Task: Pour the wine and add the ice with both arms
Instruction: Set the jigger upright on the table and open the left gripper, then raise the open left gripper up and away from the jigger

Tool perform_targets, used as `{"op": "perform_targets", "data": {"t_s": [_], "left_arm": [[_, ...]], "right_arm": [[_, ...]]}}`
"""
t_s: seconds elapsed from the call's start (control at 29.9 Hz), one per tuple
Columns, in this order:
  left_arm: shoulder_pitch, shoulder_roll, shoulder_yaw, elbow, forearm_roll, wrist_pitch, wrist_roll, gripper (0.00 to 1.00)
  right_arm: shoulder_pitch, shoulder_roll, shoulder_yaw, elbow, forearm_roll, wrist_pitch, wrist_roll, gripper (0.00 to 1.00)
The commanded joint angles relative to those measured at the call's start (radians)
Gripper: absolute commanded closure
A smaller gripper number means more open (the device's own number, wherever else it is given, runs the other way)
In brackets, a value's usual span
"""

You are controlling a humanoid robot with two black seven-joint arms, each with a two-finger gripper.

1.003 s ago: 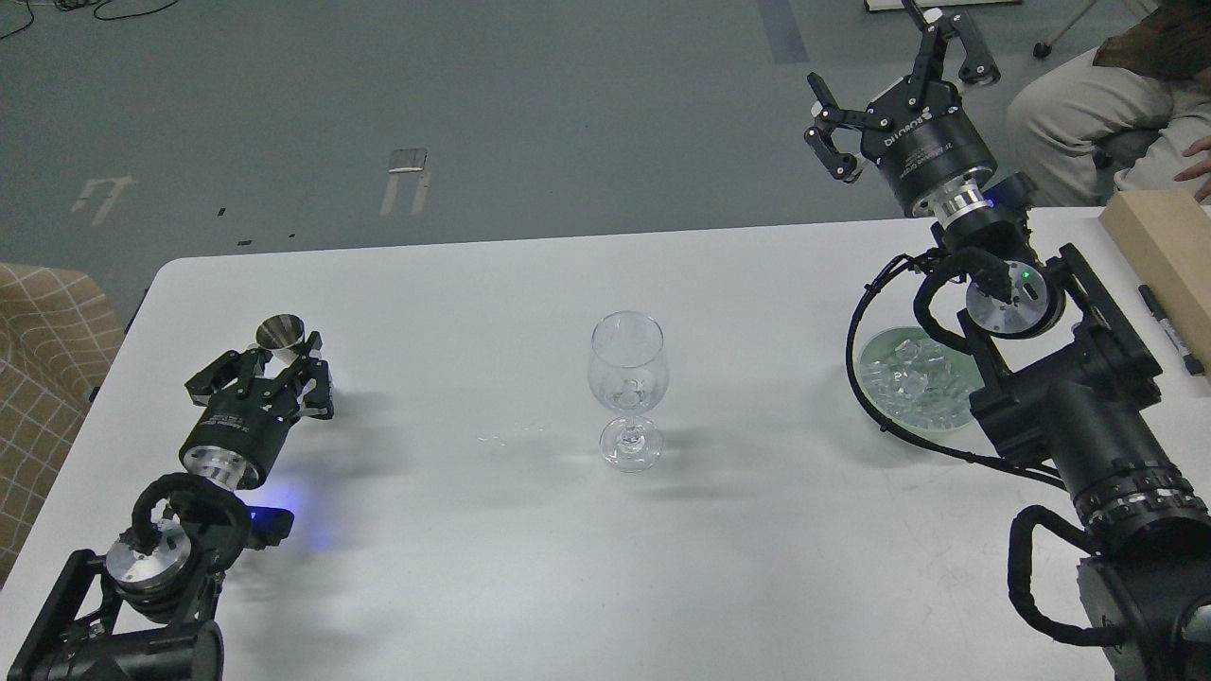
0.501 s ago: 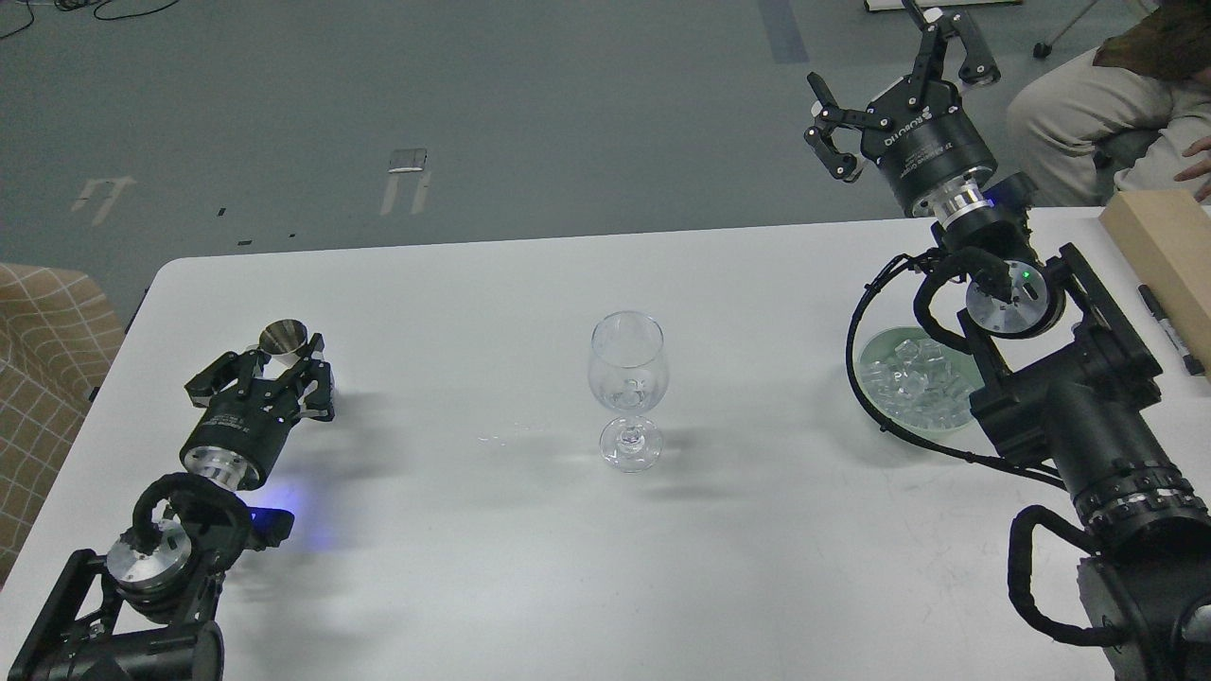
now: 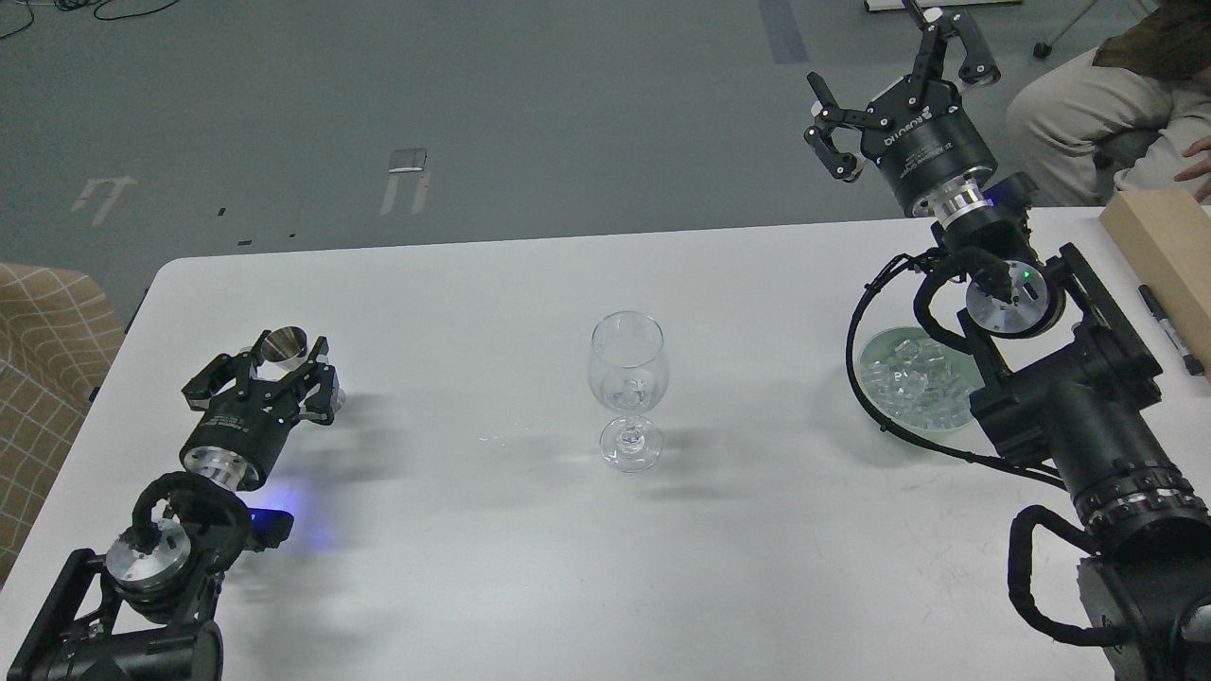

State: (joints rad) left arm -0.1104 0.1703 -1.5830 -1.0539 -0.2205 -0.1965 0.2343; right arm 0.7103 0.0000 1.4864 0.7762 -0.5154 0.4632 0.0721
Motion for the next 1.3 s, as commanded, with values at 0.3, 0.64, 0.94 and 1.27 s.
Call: {"op": "perform_targets", "data": {"t_s": [0.3, 0.64, 0.94, 1.27], "left_arm": [[0.0, 0.003, 0.0, -0.011, 0.009, -0.012, 0.0, 0.12], [0.003, 0.017, 0.001, -0.026, 0.012, -0.043, 0.003, 0.03], [0.012, 0.043, 0.001, -0.098, 0.012, -0.046, 0.005, 0.03], [-0.001, 0.152, 0.001, -0.192, 0.013, -0.049, 0.0, 0.02]], "right_arm": [[0.001, 0.0, 0.002, 0.001, 0.0, 0.0, 0.0, 0.0], [0.003, 0.0, 0.002, 0.001, 0.0, 0.0, 0.0, 0.0], [0.005, 0.0, 0.002, 0.003, 0.0, -0.002, 0.0, 0.0], [0.003, 0.0, 0.0, 0.008, 0.0, -0.008, 0.0, 0.0]]}}
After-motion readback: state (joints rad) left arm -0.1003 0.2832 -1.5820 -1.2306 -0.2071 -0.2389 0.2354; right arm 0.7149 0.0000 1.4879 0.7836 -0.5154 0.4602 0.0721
